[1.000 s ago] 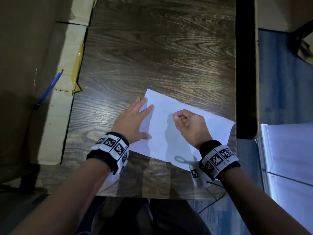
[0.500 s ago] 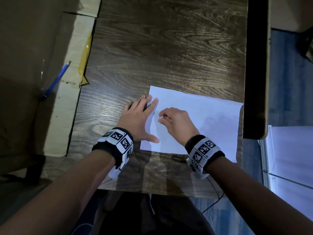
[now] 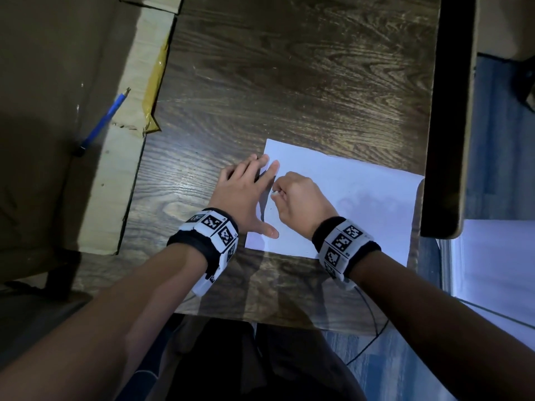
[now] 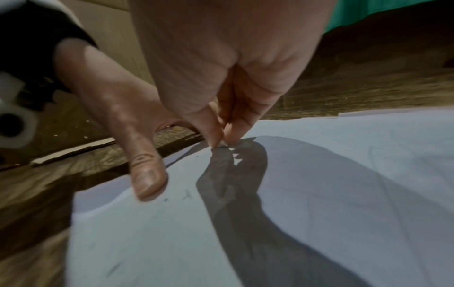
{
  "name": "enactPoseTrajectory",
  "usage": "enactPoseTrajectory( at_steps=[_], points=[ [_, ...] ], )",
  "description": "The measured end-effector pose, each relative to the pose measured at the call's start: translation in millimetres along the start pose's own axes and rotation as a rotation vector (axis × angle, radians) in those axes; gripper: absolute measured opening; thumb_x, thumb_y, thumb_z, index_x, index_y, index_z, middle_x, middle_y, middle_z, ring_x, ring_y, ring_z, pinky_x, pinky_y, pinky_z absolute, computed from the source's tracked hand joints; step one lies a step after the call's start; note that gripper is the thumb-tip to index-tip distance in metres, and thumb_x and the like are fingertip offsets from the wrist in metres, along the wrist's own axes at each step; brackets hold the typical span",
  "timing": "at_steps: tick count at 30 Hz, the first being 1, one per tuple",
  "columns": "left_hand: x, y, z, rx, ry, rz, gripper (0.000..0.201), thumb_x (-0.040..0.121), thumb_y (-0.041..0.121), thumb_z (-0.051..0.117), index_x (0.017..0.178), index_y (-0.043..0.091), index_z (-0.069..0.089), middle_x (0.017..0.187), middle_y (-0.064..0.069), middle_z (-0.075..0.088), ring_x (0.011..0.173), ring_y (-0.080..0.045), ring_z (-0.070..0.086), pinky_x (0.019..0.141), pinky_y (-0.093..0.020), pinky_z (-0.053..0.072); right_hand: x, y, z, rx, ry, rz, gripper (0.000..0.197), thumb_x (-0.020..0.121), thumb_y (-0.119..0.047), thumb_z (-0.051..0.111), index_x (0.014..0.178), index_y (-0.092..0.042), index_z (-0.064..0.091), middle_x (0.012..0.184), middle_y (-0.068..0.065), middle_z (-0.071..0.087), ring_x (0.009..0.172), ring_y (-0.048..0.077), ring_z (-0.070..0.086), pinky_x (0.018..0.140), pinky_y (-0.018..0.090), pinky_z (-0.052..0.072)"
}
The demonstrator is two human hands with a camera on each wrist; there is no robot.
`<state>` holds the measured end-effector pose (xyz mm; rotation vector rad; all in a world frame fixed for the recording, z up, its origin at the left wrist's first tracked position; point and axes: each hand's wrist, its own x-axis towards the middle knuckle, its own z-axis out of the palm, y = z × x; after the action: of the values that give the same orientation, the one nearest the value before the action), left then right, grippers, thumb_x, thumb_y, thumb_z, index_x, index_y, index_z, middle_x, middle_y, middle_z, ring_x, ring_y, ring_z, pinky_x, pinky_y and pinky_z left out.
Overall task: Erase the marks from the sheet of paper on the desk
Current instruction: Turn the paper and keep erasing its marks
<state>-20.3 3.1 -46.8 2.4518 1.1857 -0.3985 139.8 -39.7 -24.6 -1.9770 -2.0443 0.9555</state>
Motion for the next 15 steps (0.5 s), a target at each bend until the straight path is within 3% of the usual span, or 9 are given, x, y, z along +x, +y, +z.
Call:
enactPoseTrajectory(
  at_steps=[5, 10, 13, 15],
  points=[
    [1, 1, -2, 0.040, -0.012, 0.007, 0.141, 0.051, 0.091, 0.064, 0.159, 0.026, 0.000, 0.165, 0.001, 0.003, 0.151, -0.021, 0.005, 0.115, -0.045, 0.019, -11, -6, -3, -0.100, -0.121, -0.062, 0.017, 0.095, -0.012, 0.049, 0.097, -0.003, 0.063, 0.091, 0.012, 0.060, 0.082, 0.028, 0.057, 0.073, 0.038, 0.048],
    [1, 1, -2, 0.055, -0.030, 0.012, 0.143, 0.052, 0.092, 0.062, 0.159, 0.022, -0.003, 0.165, 0.002, -0.018, 0.152, -0.022, -0.012, 0.117, -0.048, 0.014, 17, -5, -8, -0.137, 0.003, 0.005, 0.021, 0.093, -0.010, 0.047, 0.107, -0.006, 0.062, 0.094, 0.013, 0.059, 0.080, 0.028, 0.054, 0.068, 0.030, 0.035],
    [2, -1, 0, 0.056, -0.039, 0.025, 0.143, 0.053, 0.093, 0.060, 0.159, 0.022, -0.006, 0.164, 0.000, -0.021, 0.152, -0.025, -0.013, 0.121, -0.050, 0.009, -7, -8, 1, -0.129, -0.059, -0.010, 0.025, 0.092, -0.017, 0.043, 0.094, -0.001, 0.062, 0.090, 0.015, 0.060, 0.081, 0.033, 0.057, 0.069, 0.035, 0.043],
    [2, -2, 0, 0.058, -0.044, 0.026, 0.143, 0.053, 0.093, 0.059, 0.158, 0.022, -0.006, 0.164, 0.001, -0.021, 0.152, -0.026, -0.013, 0.121, -0.051, 0.008, -9, -11, -4, -0.140, -0.130, -0.040, 0.023, 0.093, -0.016, 0.045, 0.096, 0.000, 0.062, 0.090, 0.015, 0.060, 0.082, 0.034, 0.058, 0.072, 0.040, 0.047]
  ],
)
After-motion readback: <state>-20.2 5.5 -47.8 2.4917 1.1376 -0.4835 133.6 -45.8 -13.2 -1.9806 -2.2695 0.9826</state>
